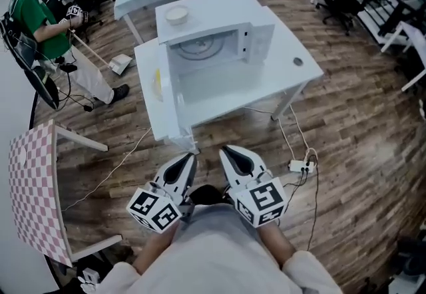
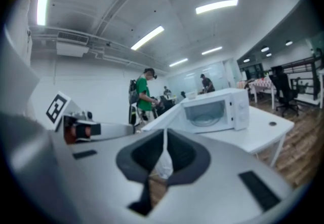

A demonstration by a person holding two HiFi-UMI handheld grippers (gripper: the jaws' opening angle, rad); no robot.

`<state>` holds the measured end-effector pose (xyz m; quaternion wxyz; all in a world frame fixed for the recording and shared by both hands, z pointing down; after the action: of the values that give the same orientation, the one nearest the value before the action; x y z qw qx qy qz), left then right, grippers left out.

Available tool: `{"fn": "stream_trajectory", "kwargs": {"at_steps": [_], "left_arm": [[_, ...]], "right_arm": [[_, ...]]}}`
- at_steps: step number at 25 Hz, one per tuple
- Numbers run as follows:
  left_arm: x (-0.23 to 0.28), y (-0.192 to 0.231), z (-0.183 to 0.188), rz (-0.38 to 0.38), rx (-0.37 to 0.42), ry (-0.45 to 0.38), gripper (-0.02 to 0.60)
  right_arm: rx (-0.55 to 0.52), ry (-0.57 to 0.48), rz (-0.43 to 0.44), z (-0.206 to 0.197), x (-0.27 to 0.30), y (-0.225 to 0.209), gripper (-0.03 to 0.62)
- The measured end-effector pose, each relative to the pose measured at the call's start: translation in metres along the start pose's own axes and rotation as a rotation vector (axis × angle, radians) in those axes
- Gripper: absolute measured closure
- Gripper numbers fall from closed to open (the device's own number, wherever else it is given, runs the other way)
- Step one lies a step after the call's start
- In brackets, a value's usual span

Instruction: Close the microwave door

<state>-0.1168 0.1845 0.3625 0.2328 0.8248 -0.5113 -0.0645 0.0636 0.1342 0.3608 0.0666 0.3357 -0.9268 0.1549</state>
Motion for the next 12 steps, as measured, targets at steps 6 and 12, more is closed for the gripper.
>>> {"fn": "stream_trajectory", "kwargs": {"at_steps": [6, 12], "left_arm": [[-0.007, 0.004, 0.004, 0.063, -0.004, -0.018, 0.569], [-0.013, 0.015, 0.01, 0.123, 0.018, -0.013, 0.569]], "right_arm": [[-0.018, -0.013, 0.075, 0.01, 0.011, 0.005, 0.571], [-0.022, 0.007, 0.137, 0.01, 0.021, 0.013, 0.571]]}}
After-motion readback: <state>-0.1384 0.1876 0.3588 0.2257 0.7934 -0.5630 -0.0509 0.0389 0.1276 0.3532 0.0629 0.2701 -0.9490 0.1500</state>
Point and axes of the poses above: the fingertips, and each gripper's own axes: x forward along the fingers, y to its left, z out of its top, the point moved 9 cm from there along -x, backward along the fingers, and after that the axes turned 1 degree about -z, right-handed, at the moved point
